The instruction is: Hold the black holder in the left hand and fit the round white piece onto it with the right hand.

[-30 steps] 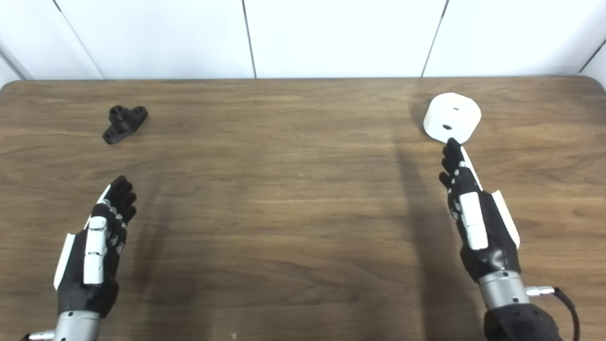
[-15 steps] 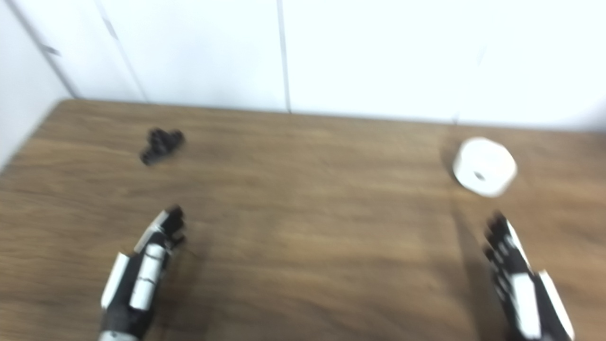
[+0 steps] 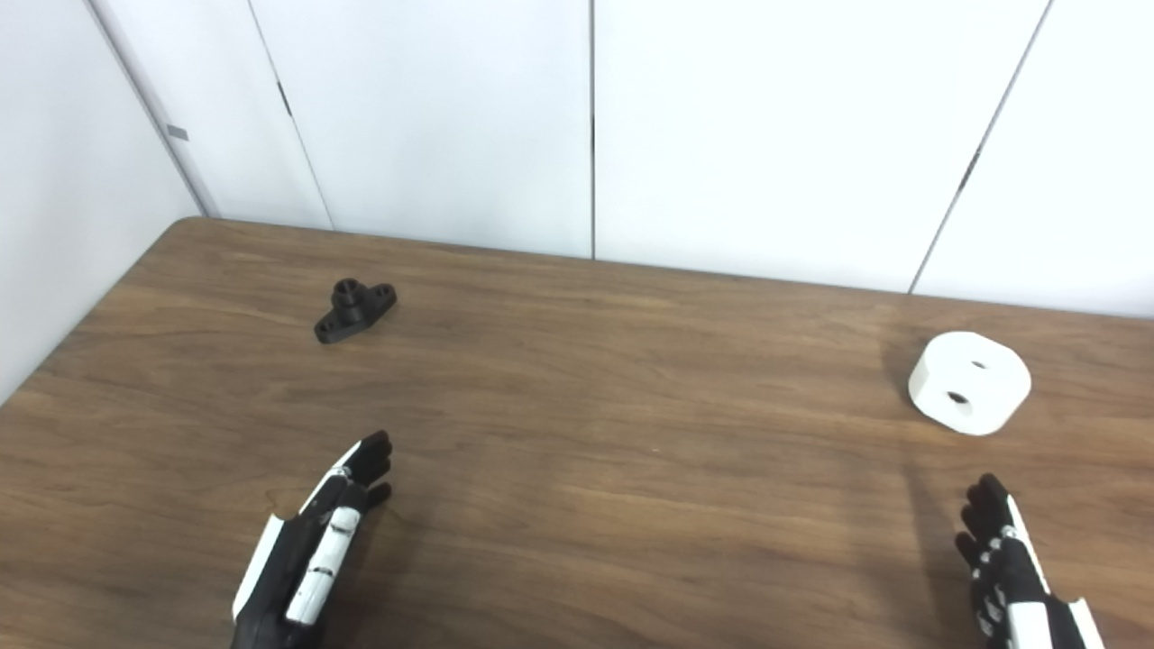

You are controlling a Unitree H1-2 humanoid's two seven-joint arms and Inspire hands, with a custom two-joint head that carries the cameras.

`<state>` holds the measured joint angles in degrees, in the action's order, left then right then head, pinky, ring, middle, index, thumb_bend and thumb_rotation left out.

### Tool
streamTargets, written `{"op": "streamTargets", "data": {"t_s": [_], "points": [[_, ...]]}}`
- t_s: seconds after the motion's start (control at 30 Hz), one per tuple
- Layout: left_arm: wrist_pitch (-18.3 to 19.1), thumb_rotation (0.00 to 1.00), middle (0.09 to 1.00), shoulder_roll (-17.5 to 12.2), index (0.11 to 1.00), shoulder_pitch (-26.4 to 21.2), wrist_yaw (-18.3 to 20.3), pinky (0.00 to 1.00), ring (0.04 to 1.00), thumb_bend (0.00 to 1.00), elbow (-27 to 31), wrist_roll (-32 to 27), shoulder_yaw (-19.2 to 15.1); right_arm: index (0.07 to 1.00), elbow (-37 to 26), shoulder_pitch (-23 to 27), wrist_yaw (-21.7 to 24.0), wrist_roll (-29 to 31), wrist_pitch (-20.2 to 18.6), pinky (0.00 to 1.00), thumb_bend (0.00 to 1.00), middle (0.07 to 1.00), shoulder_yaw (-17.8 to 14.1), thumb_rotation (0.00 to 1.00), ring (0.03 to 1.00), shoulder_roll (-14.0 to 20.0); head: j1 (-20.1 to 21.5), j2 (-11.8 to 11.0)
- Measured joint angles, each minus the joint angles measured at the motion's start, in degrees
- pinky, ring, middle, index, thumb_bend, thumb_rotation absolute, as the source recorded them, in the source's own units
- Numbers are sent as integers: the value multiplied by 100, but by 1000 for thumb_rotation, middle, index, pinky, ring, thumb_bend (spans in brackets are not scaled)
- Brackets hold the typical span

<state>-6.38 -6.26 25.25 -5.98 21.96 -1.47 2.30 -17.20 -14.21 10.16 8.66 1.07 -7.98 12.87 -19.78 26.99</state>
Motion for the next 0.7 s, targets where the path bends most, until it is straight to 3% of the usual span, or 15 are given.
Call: {"op": "streamTargets", "data": {"t_s": [0.37, 0.43, 0.5, 0.53, 0.63, 0.7], "points": [[-41, 770, 918, -6, 908, -9, -81, 868, 917, 510, -34, 145, 54, 995, 62, 4, 17, -73, 99, 1000, 657, 1000, -2, 1000, 1000, 6, -8, -9], [63, 628, 920, -6, 910, -9, -94, 889, 925, 467, 3, 186, 53, 996, 62, 4, 18, -75, 99, 1000, 660, 1000, -3, 1000, 1000, 11, -9, -9], [224, 367, 923, -12, 917, -7, -92, 925, 931, 437, 110, 269, 55, 999, 62, 3, 18, -77, 99, 1000, 645, 1000, -5, 1000, 1000, 14, -43, 0], [330, 298, 925, -16, 920, -6, -88, 929, 931, 442, 195, 357, 56, 1000, 62, 3, 18, -77, 99, 1000, 641, 1000, -6, 1000, 1000, 15, -44, 0], [714, 215, 919, -26, 922, -11, -83, 918, 928, 489, 505, 639, 29, 997, 62, 3, 18, -76, 99, 1000, 657, 1000, -9, 1000, 1000, 14, -9, 35], [949, 247, 903, -40, 918, -42, -78, 899, 909, 525, 750, 777, -22, 995, 62, 3, 17, -76, 98, 1000, 645, 1000, -9, 1000, 1000, 14, 18, 44]]}}
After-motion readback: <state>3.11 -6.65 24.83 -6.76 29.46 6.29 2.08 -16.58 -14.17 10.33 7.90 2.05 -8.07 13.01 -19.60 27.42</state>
